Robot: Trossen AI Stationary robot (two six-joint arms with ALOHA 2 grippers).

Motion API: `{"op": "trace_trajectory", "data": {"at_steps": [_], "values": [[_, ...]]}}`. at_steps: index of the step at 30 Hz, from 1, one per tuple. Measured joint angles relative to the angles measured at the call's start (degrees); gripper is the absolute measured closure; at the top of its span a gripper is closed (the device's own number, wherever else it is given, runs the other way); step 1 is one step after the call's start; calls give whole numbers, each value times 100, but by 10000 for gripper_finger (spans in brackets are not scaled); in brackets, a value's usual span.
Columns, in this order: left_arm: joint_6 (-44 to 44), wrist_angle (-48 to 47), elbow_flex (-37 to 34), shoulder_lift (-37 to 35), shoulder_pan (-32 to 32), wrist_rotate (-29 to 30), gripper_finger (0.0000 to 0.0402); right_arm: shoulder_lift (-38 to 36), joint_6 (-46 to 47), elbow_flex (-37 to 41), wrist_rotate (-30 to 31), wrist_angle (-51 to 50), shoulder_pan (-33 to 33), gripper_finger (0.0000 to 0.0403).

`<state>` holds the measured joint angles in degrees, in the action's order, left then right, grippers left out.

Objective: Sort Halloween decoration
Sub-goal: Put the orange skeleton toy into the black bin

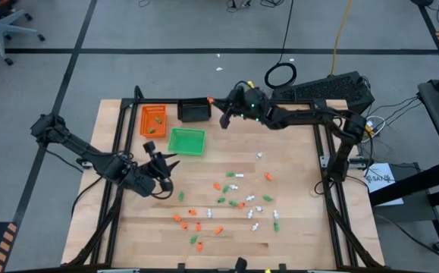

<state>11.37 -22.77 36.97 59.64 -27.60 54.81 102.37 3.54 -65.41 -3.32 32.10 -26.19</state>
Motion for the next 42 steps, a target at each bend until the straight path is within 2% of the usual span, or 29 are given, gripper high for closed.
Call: {"op": "trace_trajectory", "data": {"at_steps": [6,13,22,34,38,42], "values": [[-14,0,0,0,306,17,281,0,-69,-373,-137,-54,-85,402],[-28,1,0,0,496,17,281,163,-503,-1145,-153,-1363,-115,402],[15,-21,0,0,552,-94,281,1280,-625,-2472,-896,-2108,-303,402],[20,-22,0,0,552,-139,281,2632,-1209,-4432,-898,-4098,-348,399],[22,-24,0,0,552,-149,281,2836,-1451,-4767,-889,-4626,-364,397],[22,-26,0,0,552,-185,281,2868,-1669,-4769,-887,-4943,-375,397]]}}
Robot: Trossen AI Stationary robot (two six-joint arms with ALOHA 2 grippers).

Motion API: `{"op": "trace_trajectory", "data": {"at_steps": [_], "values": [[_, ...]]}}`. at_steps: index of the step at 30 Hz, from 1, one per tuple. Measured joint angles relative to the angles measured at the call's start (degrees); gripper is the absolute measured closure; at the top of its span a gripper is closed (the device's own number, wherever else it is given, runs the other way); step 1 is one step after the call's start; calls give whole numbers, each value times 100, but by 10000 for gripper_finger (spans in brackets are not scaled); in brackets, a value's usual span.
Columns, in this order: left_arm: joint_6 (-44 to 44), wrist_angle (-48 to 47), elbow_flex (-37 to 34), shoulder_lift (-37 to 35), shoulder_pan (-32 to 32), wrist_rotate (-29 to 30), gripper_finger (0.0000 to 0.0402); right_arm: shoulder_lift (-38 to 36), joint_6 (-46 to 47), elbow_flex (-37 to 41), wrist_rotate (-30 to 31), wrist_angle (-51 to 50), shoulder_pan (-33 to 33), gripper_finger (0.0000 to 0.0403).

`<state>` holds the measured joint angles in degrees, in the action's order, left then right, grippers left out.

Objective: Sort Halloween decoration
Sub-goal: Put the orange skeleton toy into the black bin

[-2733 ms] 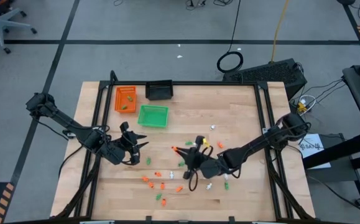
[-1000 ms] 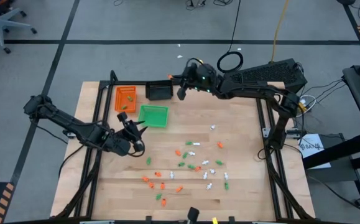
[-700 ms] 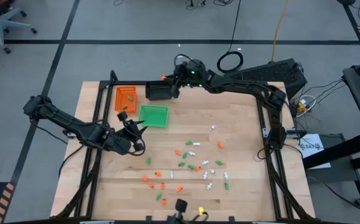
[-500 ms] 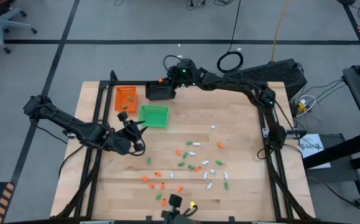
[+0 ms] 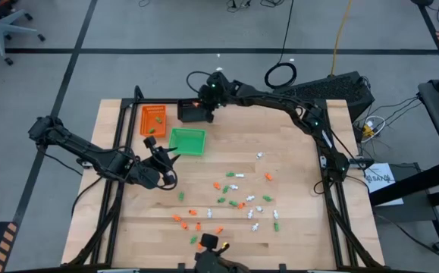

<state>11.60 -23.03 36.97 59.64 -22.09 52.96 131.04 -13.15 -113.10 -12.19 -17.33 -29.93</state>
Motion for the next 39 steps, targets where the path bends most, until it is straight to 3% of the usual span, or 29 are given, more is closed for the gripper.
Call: {"op": "trace_trajectory", "data": {"at_steps": [10,29,34,39], "values": [[1,2,0,0,0,-33,281,-2,-144,0,109,-423,0,389],[11,6,0,0,0,-40,281,-22,170,0,127,-474,1,296],[9,4,0,0,0,-42,281,-513,271,11,-230,-1350,222,297],[9,2,0,0,0,-44,281,-1015,6,-4,-100,-2440,790,307]]}}
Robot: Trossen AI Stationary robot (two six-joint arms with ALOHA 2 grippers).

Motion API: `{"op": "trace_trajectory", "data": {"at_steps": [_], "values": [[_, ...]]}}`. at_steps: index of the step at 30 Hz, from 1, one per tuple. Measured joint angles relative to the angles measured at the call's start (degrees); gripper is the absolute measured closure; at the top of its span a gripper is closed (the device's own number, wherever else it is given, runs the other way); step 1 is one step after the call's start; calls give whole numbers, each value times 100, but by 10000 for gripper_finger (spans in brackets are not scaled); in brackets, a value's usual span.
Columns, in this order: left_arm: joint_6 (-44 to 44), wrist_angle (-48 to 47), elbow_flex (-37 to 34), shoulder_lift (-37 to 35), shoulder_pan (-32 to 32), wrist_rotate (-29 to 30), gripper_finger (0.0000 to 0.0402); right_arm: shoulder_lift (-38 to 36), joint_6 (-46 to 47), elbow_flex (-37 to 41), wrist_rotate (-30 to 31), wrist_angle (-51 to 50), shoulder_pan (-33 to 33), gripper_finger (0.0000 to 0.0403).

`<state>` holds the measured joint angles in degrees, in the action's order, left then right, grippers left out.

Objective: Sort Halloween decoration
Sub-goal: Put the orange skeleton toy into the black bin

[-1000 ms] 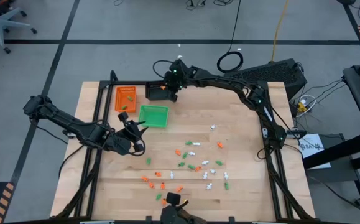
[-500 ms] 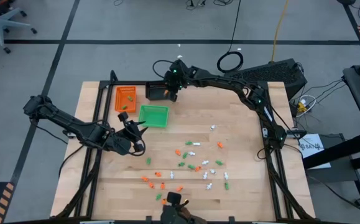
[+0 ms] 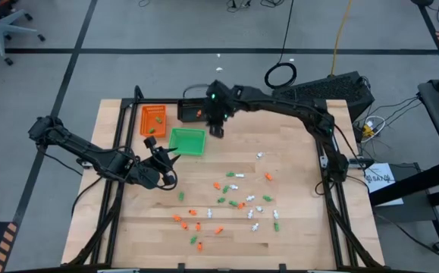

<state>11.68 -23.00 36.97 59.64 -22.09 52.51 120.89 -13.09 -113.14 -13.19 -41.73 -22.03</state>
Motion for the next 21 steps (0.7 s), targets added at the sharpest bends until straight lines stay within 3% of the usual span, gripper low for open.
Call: {"op": "trace_trajectory", "data": {"at_steps": [7,15,21], "values": [[0,-2,0,0,0,-4,281,-243,-135,6,249,-1110,784,309],[-2,-4,0,0,0,-312,281,-358,164,19,282,-2347,1062,310],[-4,-25,0,0,-3,-630,281,-878,587,971,442,-2443,1353,310]]}}
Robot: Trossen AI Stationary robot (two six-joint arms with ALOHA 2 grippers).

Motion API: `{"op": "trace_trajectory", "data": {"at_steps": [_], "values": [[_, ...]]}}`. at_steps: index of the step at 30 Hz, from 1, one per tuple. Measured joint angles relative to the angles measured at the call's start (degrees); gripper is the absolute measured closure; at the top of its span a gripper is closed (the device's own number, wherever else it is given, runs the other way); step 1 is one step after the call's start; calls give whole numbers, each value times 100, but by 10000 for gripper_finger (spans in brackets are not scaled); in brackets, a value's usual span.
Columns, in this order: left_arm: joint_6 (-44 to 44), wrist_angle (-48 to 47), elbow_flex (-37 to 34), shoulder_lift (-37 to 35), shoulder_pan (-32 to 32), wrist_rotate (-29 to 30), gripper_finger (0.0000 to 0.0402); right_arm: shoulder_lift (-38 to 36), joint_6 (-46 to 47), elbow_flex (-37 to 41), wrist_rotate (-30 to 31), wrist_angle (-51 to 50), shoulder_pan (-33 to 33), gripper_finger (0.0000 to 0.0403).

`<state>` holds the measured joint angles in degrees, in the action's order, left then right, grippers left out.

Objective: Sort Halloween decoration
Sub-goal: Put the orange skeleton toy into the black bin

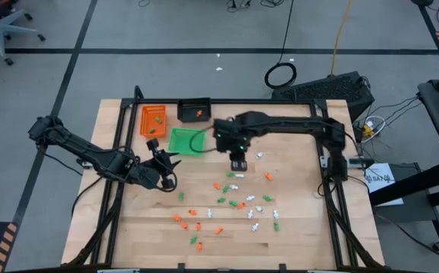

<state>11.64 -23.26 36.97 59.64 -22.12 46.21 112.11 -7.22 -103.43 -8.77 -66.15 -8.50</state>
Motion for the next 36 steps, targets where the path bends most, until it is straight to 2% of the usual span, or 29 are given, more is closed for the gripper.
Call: {"op": "trace_trajectory", "data": {"at_steps": [2,6,9,13,19,22,27,36], "values": [[0,-7,0,0,-3,-18,281,-360,428,587,170,217,146,310],[-46,-10,0,0,-3,-19,281,-1230,1852,1976,1414,638,560,310],[-47,-13,0,0,-3,-19,281,-1824,3069,2980,1900,810,944,310],[-46,-12,0,0,-1,-19,281,-2444,4328,4072,2216,1281,1515,310],[-43,-8,0,0,-1,-19,281,-2655,5083,5317,2241,2639,2106,297],[-14,1,0,0,-1,-19,281,-2618,5476,5630,2479,3019,2207,282],[16,49,0,0,-1,-86,281,-2617,5883,5732,3108,2911,2285,256],[308,26,0,0,-1,-523,281,-2430,6329,5738,2967,2951,2462,250]]}}
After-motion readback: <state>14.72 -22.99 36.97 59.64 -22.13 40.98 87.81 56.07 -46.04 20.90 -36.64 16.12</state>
